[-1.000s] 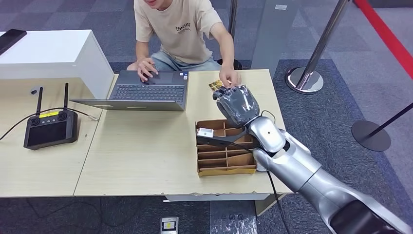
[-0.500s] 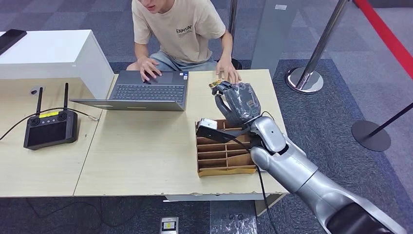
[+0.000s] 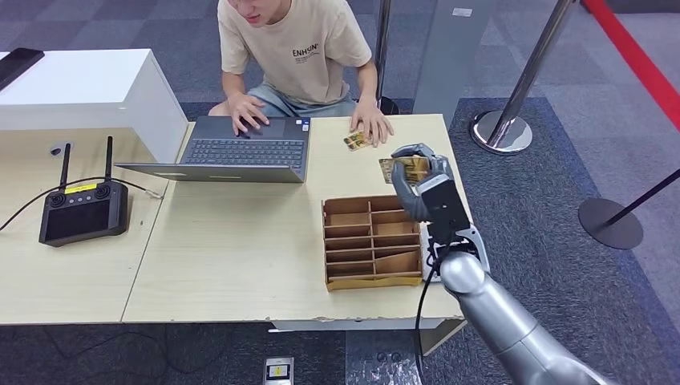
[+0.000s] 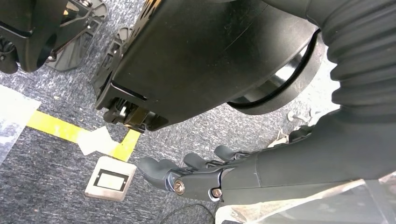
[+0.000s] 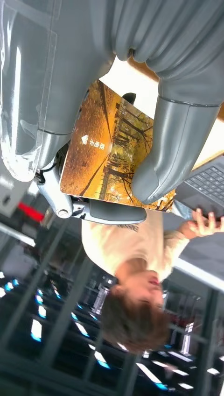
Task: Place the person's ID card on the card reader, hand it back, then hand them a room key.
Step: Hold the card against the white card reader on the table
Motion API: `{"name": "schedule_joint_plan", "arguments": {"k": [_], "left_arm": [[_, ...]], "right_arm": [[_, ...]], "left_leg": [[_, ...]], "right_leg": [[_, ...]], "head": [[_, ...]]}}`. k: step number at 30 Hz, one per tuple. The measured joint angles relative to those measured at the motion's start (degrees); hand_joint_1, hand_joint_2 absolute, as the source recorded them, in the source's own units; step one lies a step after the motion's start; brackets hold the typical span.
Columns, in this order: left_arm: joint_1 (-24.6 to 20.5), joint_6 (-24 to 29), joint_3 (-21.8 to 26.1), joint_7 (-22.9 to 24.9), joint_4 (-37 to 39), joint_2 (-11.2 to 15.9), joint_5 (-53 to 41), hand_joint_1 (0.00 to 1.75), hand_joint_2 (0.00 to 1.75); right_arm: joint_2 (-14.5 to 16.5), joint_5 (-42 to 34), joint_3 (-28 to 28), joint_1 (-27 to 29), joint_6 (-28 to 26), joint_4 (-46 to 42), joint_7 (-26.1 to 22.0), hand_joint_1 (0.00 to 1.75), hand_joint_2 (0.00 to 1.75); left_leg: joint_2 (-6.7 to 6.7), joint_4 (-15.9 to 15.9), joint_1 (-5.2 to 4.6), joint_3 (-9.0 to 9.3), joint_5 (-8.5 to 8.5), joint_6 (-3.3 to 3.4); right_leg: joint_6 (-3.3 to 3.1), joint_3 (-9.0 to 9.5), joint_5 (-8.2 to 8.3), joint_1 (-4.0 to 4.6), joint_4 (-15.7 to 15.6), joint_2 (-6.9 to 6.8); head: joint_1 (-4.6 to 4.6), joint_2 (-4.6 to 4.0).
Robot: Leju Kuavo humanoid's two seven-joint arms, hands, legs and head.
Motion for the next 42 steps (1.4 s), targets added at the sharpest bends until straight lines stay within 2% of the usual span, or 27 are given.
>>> {"name": "schedule_joint_plan", "arguments": {"k": [9, 16, 28, 34, 40, 42], "left_arm": [[0.21, 0.3, 0.49, 0.03, 0.0, 0.06, 0.55, 0.0, 1.75], [0.34, 0.39, 1.12, 0.09, 0.0, 0.04, 0.75, 0.0, 1.75], [0.4, 0.39, 1.54, 0.09, 0.0, 0.04, 0.3, 0.0, 1.75], [0.41, 0.18, 1.77, 0.24, 0.0, 0.04, 0.4, 0.0, 1.75], [0.41, 0.09, 2.03, 0.5, 0.0, 0.04, 0.42, 0.0, 1.75], [0.42, 0.04, 2.12, 0.52, 0.0, 0.04, 0.42, 0.0, 0.87]], "right_arm": [[-1.37, -6.85, -8.1, 5.6, 0.81, -1.48, -1.03, 1.75, 1.75], [-1.89, -12.92, -12.64, 8.02, 2.94, 4.1, -3.82, 1.75, 1.75], [-2.08, -17.15, -15.52, 8.32, 6.06, 16.3, -4.74, 1.75, 1.75], [-2.16, -19.74, -16.12, 8.36, 9.57, 21.97, -7.64, 1.75, 1.75], [-2.08, -19.8, -16.12, 8.4, 9.87, 25.09, -8.15, 1.75, 1.75], [-2.0, -19.8, -16.12, 8.4, 10.02, 25.96, -8.17, 1.75, 1.75]], "left_leg": [[-0.01, 0.0, 0.01, 0.02, 0.0, 0.0], [-0.01, 0.0, 0.0, -0.01, -0.01, 0.0], [0.0, 0.0, 0.0, -0.02, -0.01, 0.0], [0.01, 0.0, 0.0, -0.02, -0.01, 0.0], [0.01, 0.0, 0.0, -0.02, -0.01, 0.0], [0.01, 0.0, 0.0, -0.02, -0.01, 0.0]], "right_leg": [[0.0, 0.0, 0.0, 0.0, -0.01, 0.0], [0.02, -0.01, -0.01, 0.0, -0.01, 0.0], [0.02, -0.02, -0.02, 0.0, -0.01, 0.0], [0.02, -0.02, -0.02, 0.0, -0.01, 0.0], [0.02, -0.01, -0.02, 0.0, -0.01, 0.0], [0.02, -0.01, -0.02, 0.0, -0.01, 0.0]], "head": [[0.0, 0.0], [0.0, 0.0], [0.0, 0.0], [0.0, 0.0], [0.0, 0.0], [0.0, 0.0]]}}
